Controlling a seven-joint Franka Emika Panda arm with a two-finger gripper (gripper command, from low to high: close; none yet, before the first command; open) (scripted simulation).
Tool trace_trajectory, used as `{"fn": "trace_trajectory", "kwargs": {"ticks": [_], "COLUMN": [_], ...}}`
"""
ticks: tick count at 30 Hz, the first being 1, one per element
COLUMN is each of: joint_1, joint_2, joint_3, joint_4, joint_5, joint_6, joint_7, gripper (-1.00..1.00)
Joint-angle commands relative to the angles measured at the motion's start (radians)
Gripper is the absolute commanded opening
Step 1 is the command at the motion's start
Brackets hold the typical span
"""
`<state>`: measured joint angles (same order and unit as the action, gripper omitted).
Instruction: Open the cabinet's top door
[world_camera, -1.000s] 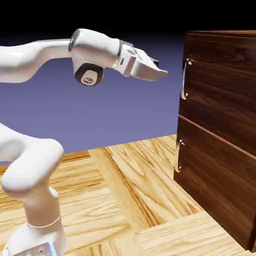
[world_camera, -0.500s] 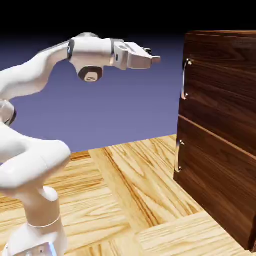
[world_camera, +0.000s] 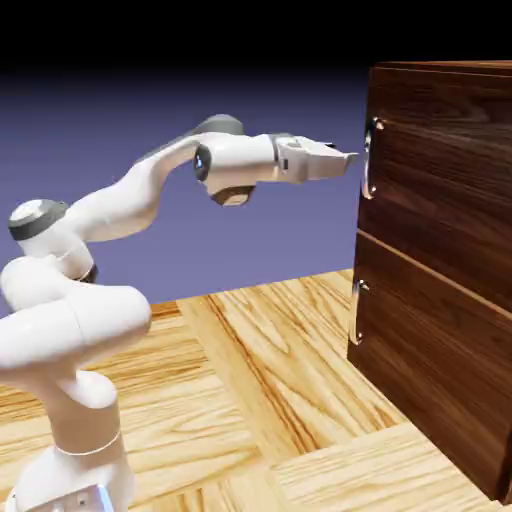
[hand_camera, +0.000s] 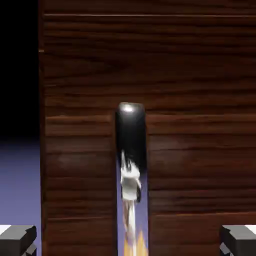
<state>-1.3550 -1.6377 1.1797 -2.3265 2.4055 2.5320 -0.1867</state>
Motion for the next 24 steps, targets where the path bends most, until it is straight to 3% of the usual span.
{"fn": "trace_trajectory", "kwargs": {"ticks": [1,5,6,14,24], "joint_1": [-0.037,-0.144,-0.144,0.011,0.169], "joint_2": [0.005,0.018,0.018,0.004,0.030], "joint_3": [0.006,0.024,0.024,-0.049,-0.249], "joint_4": [0.038,0.146,0.146,-0.107,-0.447], "joint_5": [0.012,0.045,0.045,0.119,0.054], "joint_6": [0.002,0.006,0.006,-0.227,-0.640], "joint_7": [0.001,0.004,0.004,-0.147,-0.333], "gripper": [0.00,0.00,-1.00,-1.00,-1.00]}}
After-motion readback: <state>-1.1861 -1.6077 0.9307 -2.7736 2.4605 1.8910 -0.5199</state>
